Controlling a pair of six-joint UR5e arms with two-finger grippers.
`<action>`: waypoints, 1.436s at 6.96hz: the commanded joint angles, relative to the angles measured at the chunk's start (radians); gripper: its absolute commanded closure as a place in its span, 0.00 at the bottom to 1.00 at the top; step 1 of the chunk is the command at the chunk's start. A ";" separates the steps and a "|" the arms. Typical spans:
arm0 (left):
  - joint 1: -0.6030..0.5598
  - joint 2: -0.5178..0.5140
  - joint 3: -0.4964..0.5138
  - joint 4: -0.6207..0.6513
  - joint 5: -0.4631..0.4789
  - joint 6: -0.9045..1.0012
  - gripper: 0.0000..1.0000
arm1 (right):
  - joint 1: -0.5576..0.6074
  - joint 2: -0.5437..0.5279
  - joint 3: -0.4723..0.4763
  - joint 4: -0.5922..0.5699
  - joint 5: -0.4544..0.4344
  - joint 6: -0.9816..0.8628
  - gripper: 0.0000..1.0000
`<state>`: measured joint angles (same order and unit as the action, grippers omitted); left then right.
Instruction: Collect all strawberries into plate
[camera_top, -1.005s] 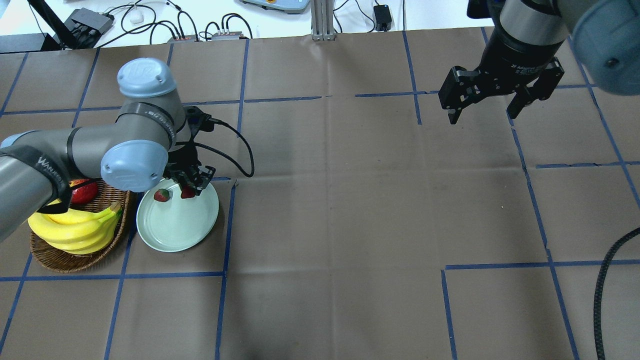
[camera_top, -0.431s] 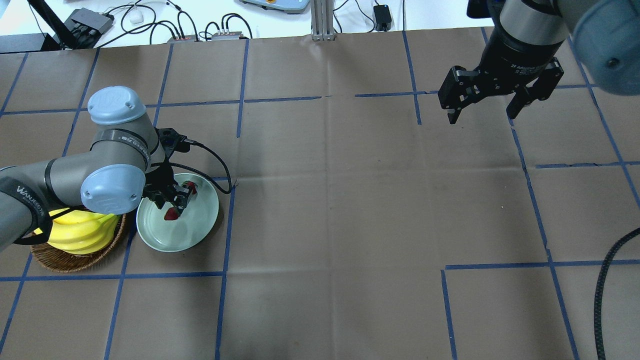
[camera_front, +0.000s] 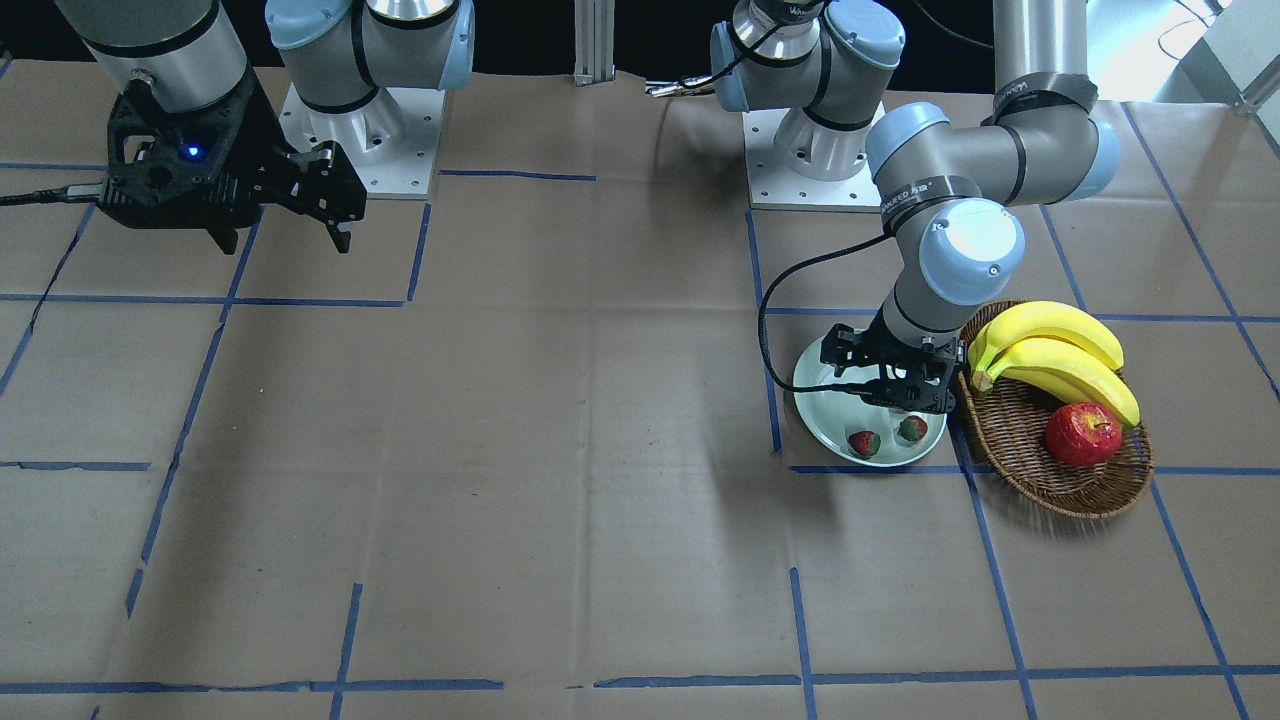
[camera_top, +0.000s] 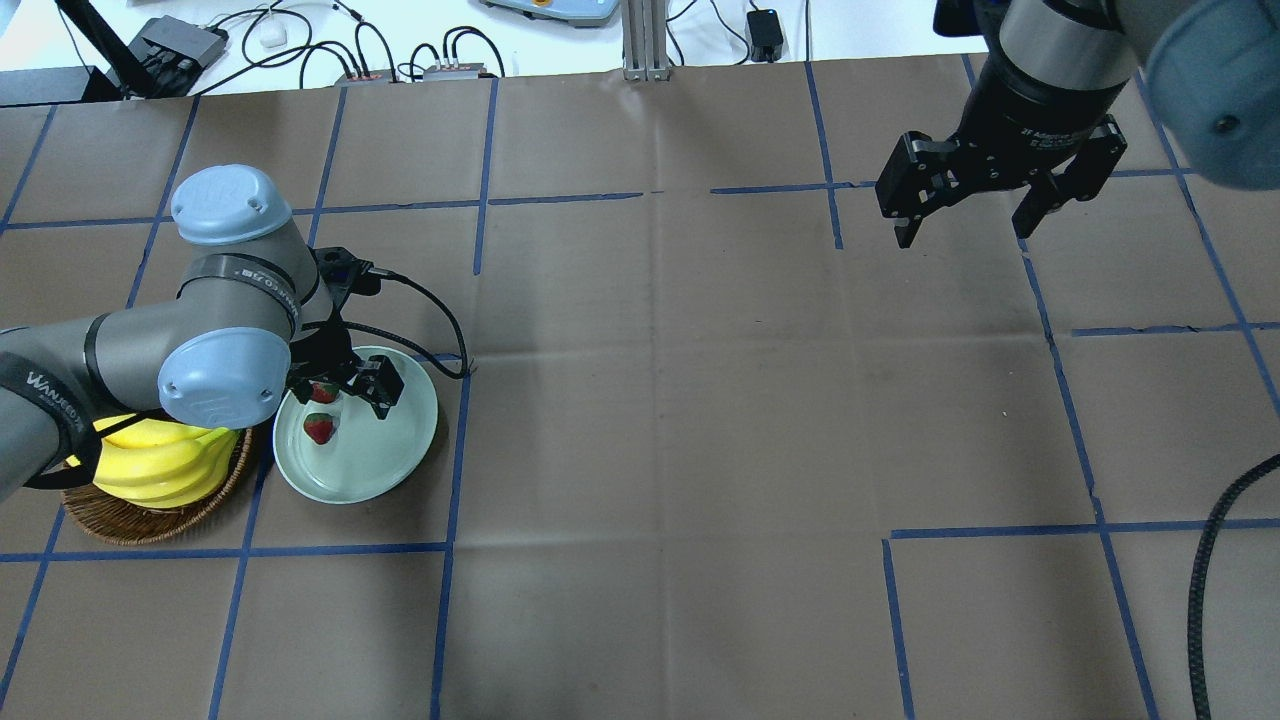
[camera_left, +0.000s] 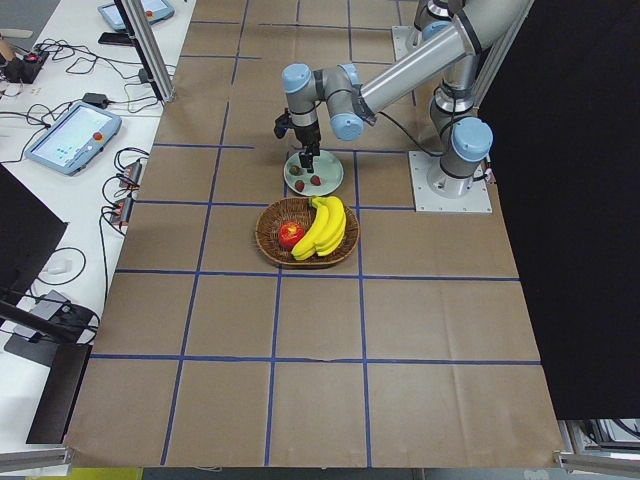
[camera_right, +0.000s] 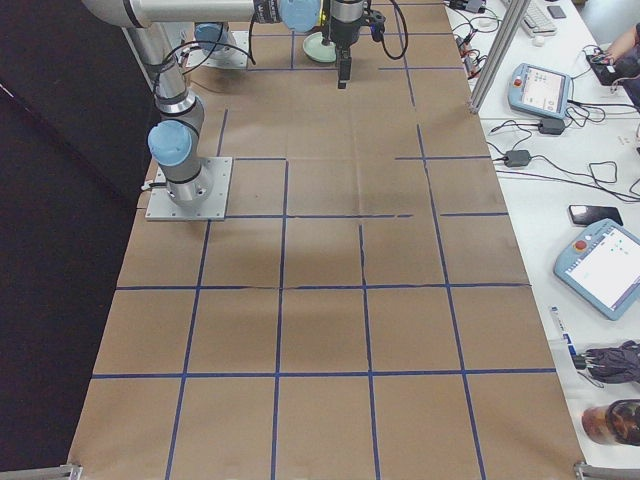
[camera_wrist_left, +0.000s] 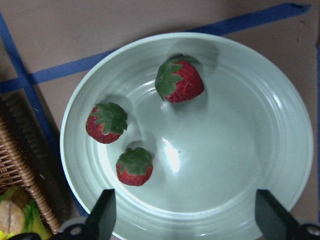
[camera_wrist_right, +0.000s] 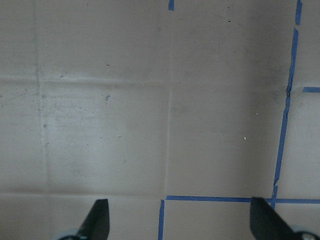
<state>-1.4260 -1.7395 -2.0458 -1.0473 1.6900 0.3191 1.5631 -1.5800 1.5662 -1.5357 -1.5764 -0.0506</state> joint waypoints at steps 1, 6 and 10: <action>-0.060 0.049 0.036 -0.058 -0.076 -0.148 0.01 | 0.000 0.000 0.002 0.000 0.001 0.000 0.00; -0.345 0.074 0.516 -0.512 -0.154 -0.393 0.01 | 0.000 0.000 0.005 0.000 -0.001 0.000 0.00; -0.280 0.110 0.542 -0.586 -0.154 -0.311 0.01 | 0.000 0.002 0.005 0.000 -0.004 0.000 0.00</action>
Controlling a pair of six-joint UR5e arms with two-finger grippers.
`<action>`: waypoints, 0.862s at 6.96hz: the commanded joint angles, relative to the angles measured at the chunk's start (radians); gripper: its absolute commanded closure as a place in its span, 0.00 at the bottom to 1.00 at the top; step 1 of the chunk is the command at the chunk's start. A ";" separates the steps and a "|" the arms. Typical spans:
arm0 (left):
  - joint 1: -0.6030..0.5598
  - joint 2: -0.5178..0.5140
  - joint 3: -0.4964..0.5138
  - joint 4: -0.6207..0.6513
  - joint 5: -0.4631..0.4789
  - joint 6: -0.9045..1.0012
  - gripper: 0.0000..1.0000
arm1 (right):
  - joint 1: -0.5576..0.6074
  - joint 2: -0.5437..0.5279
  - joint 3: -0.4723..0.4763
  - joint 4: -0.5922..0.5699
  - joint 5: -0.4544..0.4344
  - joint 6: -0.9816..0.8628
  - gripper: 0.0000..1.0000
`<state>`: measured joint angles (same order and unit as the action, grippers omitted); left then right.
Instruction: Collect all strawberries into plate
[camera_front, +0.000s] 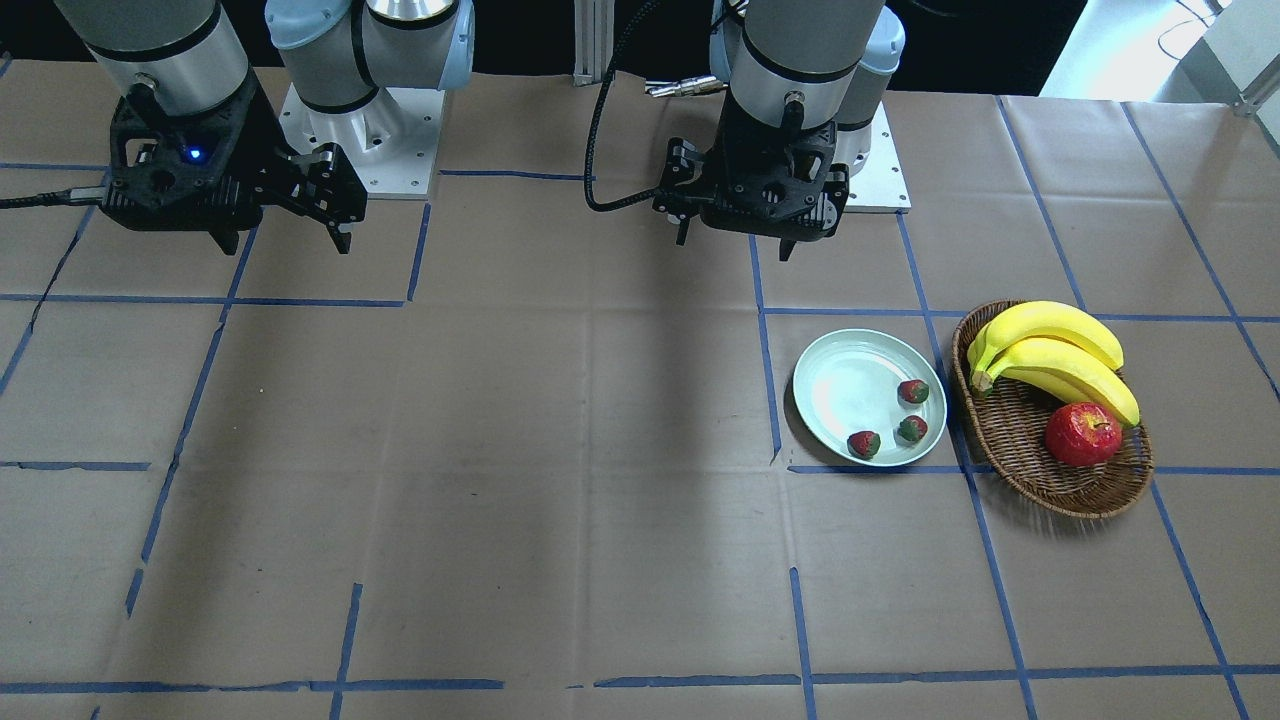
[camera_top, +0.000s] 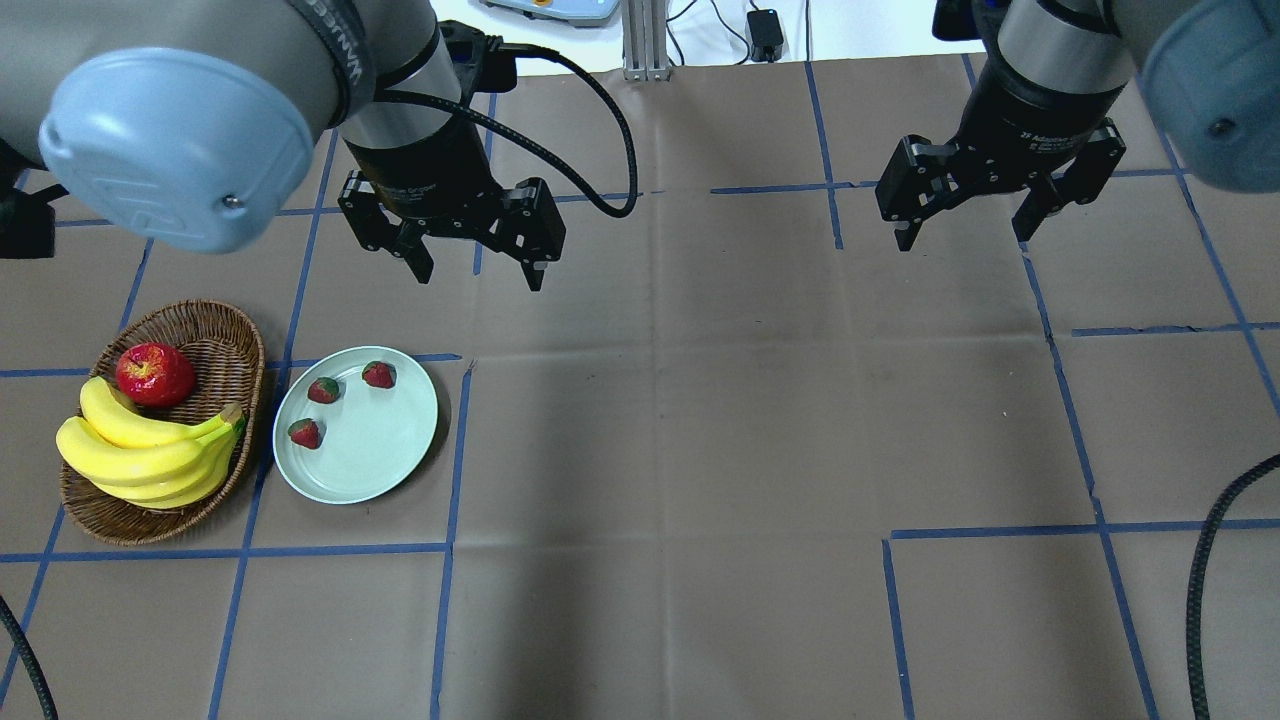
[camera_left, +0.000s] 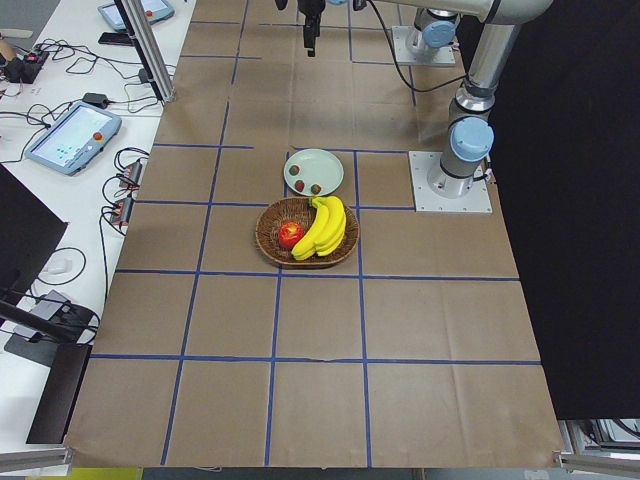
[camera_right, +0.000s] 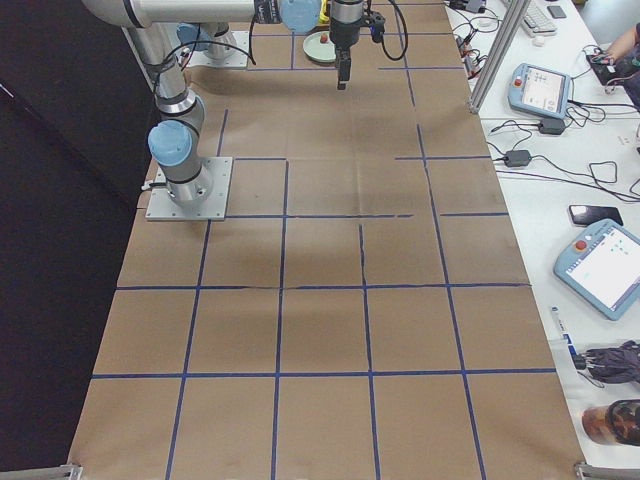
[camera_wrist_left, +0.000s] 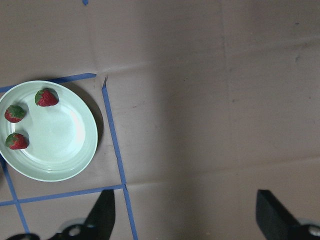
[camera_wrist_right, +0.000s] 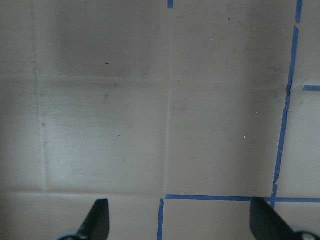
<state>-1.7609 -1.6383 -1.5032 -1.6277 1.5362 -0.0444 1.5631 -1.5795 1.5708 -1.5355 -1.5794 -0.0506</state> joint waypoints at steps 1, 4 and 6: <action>0.078 0.017 -0.021 -0.008 0.002 0.070 0.01 | 0.000 0.000 0.000 0.000 -0.001 0.000 0.00; 0.087 0.032 -0.023 -0.061 0.010 0.066 0.01 | 0.000 0.001 0.000 0.000 -0.001 0.000 0.00; 0.090 0.032 -0.023 -0.063 0.010 0.060 0.01 | 0.000 0.001 0.000 0.000 0.001 0.000 0.00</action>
